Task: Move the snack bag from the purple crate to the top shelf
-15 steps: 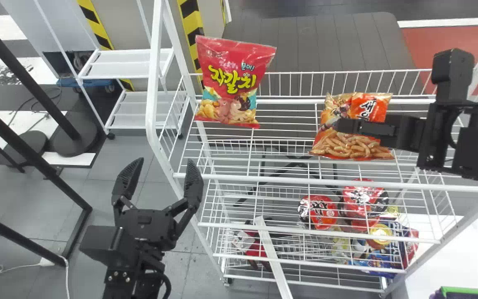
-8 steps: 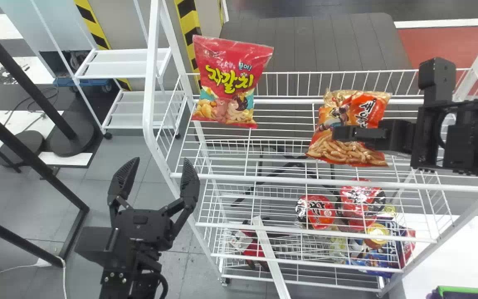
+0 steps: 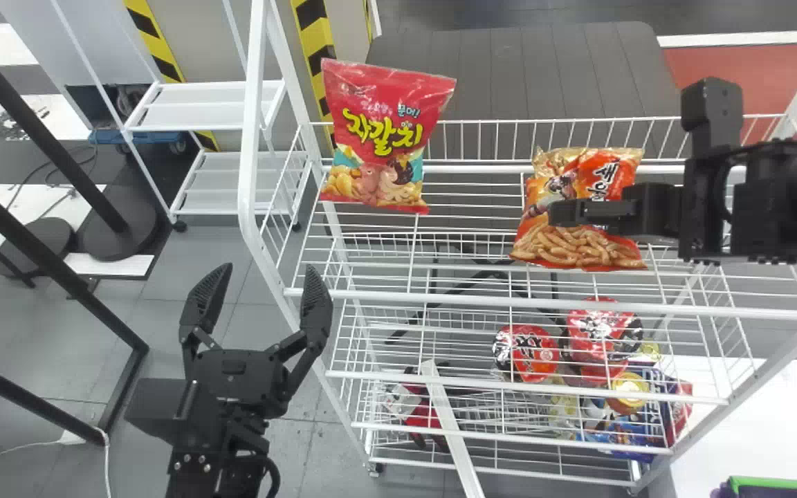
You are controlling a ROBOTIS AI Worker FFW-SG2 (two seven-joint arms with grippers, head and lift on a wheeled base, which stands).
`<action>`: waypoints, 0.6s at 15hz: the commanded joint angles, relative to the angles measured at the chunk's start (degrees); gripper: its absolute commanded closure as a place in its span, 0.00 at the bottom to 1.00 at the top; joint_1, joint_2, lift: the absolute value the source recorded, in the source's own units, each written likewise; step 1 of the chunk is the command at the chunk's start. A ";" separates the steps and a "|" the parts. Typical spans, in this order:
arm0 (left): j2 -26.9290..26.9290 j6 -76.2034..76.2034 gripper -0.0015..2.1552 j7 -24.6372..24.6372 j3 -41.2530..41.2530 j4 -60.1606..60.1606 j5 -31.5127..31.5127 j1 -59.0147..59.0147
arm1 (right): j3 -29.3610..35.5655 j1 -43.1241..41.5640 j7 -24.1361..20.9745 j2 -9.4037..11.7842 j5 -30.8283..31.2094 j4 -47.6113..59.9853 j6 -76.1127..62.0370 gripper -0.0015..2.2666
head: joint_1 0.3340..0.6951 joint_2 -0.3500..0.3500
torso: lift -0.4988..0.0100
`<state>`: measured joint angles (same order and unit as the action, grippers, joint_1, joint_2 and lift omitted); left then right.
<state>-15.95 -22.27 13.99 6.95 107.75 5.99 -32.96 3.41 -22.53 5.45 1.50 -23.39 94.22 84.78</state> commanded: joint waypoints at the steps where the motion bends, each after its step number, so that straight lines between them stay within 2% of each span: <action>1: 0.04 -0.09 0.06 0.08 0.00 0.00 -0.02 0.00 | -1.65 -2.69 -0.08 -0.09 0.54 -0.09 5.18 0.07 | 1.00 0.70 | 0.98; 9: -0.13 -0.44 0.06 0.34 -0.09 -0.18 0.07 0.00 | -3.94 -8.06 -2.11 -0.35 4.40 -2.29 5.30 0.07 | 1.00 0.70 | 0.98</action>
<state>-15.96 -22.72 14.33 6.86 107.55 6.06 -32.96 -0.35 -29.90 3.34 1.22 -19.37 92.68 89.96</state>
